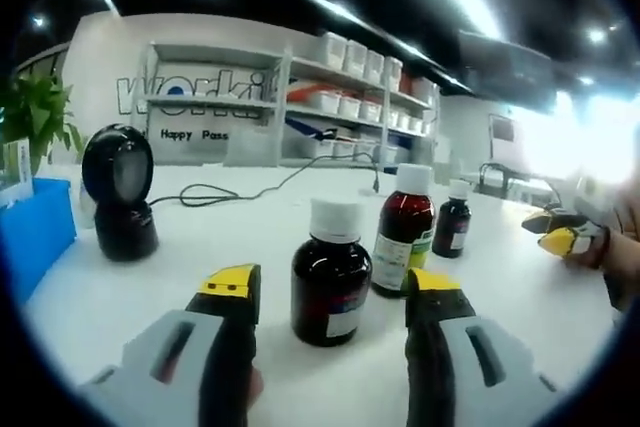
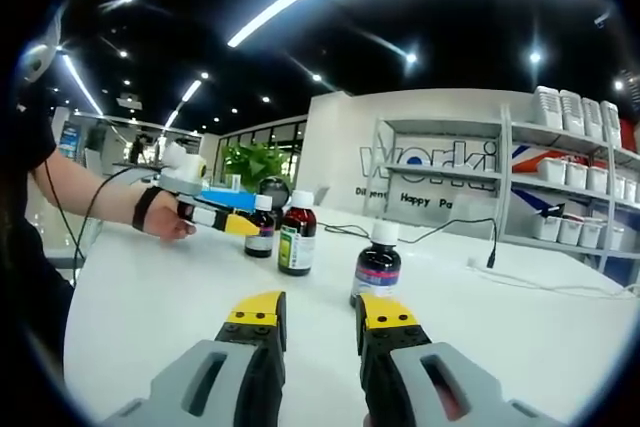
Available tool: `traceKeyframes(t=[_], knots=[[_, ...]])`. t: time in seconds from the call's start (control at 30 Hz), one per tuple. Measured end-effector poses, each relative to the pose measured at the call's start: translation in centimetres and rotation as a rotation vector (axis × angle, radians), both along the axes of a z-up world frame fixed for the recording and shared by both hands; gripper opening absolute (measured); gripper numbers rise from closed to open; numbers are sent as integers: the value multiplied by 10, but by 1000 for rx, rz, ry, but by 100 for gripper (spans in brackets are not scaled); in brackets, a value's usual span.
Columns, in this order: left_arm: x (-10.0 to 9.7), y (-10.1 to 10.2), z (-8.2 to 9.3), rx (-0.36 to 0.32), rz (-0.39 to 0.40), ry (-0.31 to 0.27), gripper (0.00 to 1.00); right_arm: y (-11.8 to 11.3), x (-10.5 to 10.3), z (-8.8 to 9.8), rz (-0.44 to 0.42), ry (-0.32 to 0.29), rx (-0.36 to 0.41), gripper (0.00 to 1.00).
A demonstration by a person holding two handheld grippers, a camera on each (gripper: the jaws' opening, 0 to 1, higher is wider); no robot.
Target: Rotate the medicine bottle to make it face forward pick up the medicine bottle inspect the drug traceability code place the medicine on the table
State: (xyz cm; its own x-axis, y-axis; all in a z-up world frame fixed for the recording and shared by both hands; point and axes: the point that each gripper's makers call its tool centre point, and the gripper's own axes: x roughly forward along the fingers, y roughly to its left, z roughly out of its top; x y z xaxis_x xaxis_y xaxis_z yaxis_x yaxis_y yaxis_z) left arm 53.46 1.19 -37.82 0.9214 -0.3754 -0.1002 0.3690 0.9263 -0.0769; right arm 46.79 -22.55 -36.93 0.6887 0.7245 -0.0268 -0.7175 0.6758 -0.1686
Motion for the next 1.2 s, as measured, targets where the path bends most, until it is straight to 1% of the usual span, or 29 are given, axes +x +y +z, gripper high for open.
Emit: traceKeyframes(t=[0.13,0.2,0.3,0.33,0.43,0.47,0.53,0.6,0.67,0.73,0.83,0.87,0.93,1.0,1.07,1.1,1.2], knots=[[-3,7,1,9,61,8,53,1,-1,0,-2,0,-1,23],[-4,11,-1,16,93,24,53,1,-2,1,-1,-1,0,23],[-6,7,-6,7,121,39,52,1,-2,2,0,-1,4,23],[-8,5,-6,18,136,41,52,2,-2,2,0,-1,4,23],[-6,10,-9,50,175,37,51,3,-3,2,4,-3,4,23],[-3,12,-9,47,182,40,51,3,-4,2,5,-4,4,23],[-4,12,-11,41,219,48,50,3,-4,2,5,-4,3,23],[-3,16,-12,43,250,50,49,3,-4,3,5,-5,4,23],[-5,12,-11,36,268,44,48,2,-4,2,4,-5,4,23],[-3,18,-7,36,307,29,47,1,-2,2,3,-5,3,23],[-2,15,-3,50,346,19,45,1,-2,2,3,-6,3,23],[0,10,-3,49,346,20,44,1,-2,2,3,-6,3,23],[1,9,-5,58,366,23,43,1,-2,2,3,-6,3,23],[1,7,-3,62,384,16,38,1,-2,2,3,-6,3,23],[-1,2,-3,71,394,17,29,1,-2,2,3,-6,3,23],[-2,3,-3,94,411,14,29,1,-2,2,3,-7,2,23],[-3,3,-3,107,427,9,25,1,-2,2,3,-7,1,23]])
